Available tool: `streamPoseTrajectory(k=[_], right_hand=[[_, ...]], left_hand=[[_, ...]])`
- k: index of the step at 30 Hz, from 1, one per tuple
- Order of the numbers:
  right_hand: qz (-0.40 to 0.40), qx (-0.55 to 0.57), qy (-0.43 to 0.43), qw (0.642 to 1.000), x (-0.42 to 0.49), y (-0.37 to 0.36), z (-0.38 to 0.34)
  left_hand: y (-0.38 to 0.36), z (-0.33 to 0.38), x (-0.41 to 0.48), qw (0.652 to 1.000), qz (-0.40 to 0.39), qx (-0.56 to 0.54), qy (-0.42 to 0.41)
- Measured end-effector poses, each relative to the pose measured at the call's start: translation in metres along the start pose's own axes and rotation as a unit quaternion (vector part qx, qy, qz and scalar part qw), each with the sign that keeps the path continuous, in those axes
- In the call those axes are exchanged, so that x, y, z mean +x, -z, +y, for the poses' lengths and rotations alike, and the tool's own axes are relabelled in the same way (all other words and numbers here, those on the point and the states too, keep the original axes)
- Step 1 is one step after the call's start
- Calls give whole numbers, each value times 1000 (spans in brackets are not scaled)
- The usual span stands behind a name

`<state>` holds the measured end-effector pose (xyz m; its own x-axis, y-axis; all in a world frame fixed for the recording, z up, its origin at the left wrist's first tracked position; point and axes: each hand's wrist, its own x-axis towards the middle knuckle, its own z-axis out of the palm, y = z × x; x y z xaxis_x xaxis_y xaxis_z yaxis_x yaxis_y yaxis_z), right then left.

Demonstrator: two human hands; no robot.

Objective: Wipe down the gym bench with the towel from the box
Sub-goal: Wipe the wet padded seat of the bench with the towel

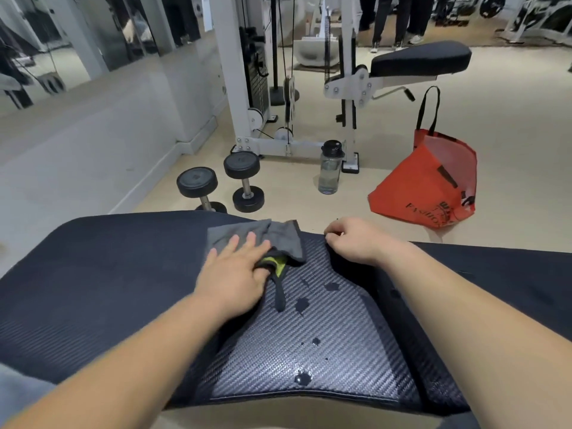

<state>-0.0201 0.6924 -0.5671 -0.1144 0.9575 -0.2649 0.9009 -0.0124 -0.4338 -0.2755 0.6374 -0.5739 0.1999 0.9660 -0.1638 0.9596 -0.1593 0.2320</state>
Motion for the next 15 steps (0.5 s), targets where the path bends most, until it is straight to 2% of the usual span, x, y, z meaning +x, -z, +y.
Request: streamPoseTrajectory(k=[1, 3, 6, 7, 9, 12, 15], right_hand=[[7, -8, 3, 1000, -1, -1, -1], [16, -12, 9, 1000, -3, -3, 0], [33, 30, -3, 999, -10, 0, 7], [53, 41, -17, 998, -12, 4, 12], [97, 21, -51, 994, -21, 15, 25], [100, -10, -86, 991, -38, 26, 43], [97, -1, -75, 992, -43, 23, 51]], left_hand=[[-7, 14, -11, 1000, 6, 3, -9], [-20, 32, -48, 997, 6, 18, -81], [-14, 13, -62, 985, -29, 23, -166], [-9, 2, -50, 985, -29, 23, -170], [0, -5, -26, 994, -18, -2, -111], [-10, 26, -23, 999, 9, -12, -44], [-23, 46, -46, 992, 1, 19, -125]])
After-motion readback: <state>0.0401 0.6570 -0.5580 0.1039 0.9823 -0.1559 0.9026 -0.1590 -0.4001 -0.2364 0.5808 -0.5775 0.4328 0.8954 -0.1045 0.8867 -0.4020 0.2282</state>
